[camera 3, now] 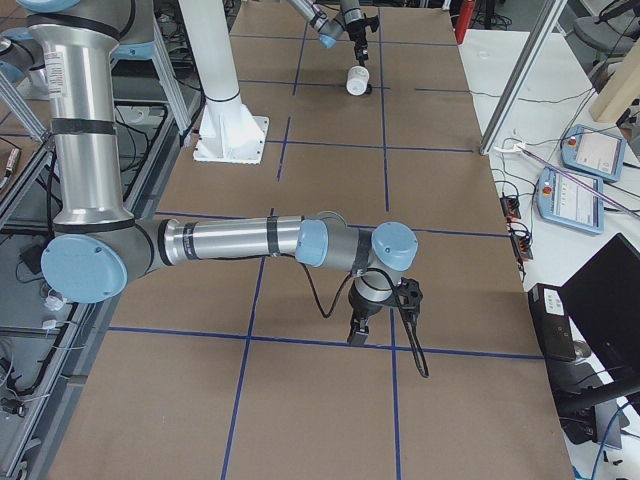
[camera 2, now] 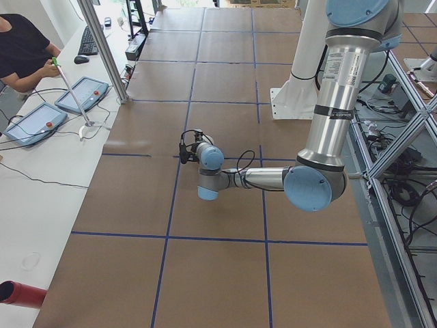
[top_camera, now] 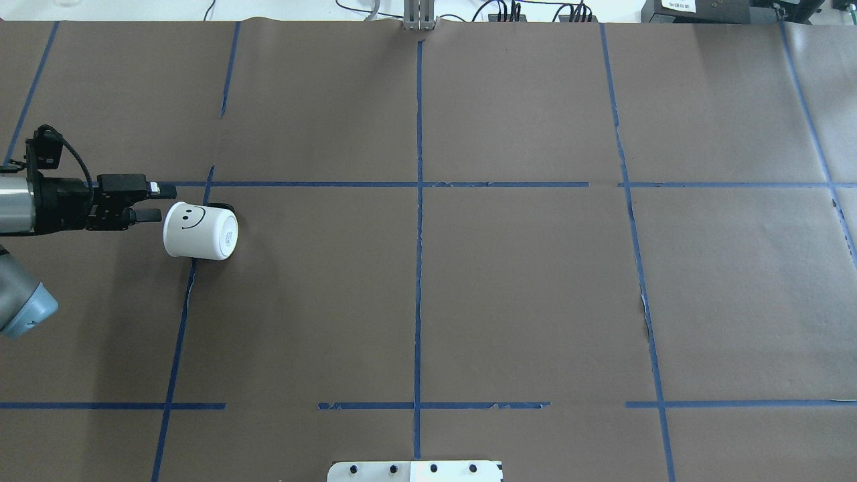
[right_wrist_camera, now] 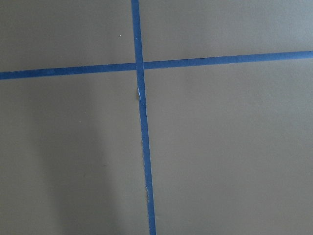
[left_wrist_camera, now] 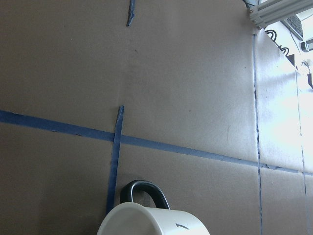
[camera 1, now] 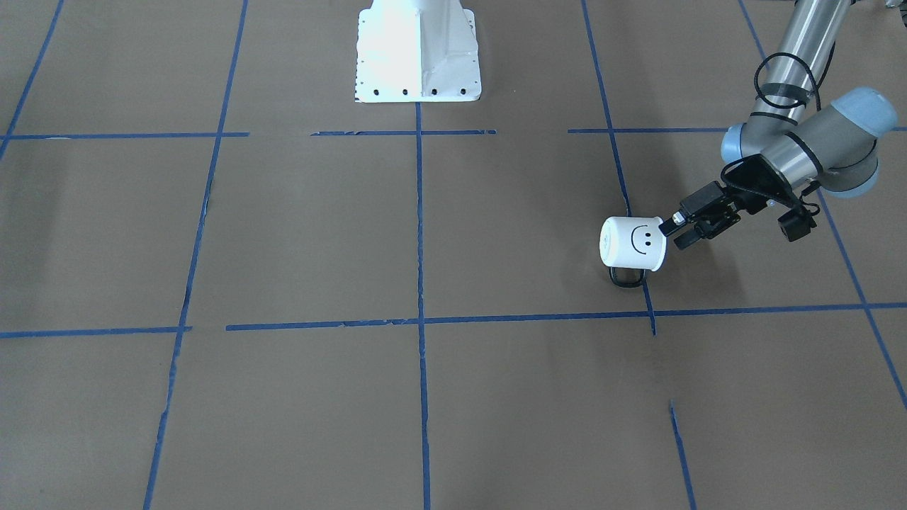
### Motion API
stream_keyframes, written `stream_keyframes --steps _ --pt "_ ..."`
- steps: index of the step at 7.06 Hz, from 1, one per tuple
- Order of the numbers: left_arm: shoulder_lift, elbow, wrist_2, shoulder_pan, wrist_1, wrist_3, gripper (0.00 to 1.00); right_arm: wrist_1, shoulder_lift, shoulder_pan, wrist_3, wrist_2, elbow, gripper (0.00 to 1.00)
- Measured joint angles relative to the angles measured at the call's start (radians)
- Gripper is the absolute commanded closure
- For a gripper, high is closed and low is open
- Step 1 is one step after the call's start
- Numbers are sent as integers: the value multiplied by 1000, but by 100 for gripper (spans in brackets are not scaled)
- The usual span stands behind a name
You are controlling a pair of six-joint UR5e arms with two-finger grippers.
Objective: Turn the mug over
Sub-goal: 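Move the left gripper in to the open end of the sideways white mug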
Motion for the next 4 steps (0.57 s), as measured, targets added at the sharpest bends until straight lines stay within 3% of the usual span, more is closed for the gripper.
stream_keyframes --steps 4 --pt "-16 3 9 26 -1 -7 0 0 1 0 0 0 0 0"
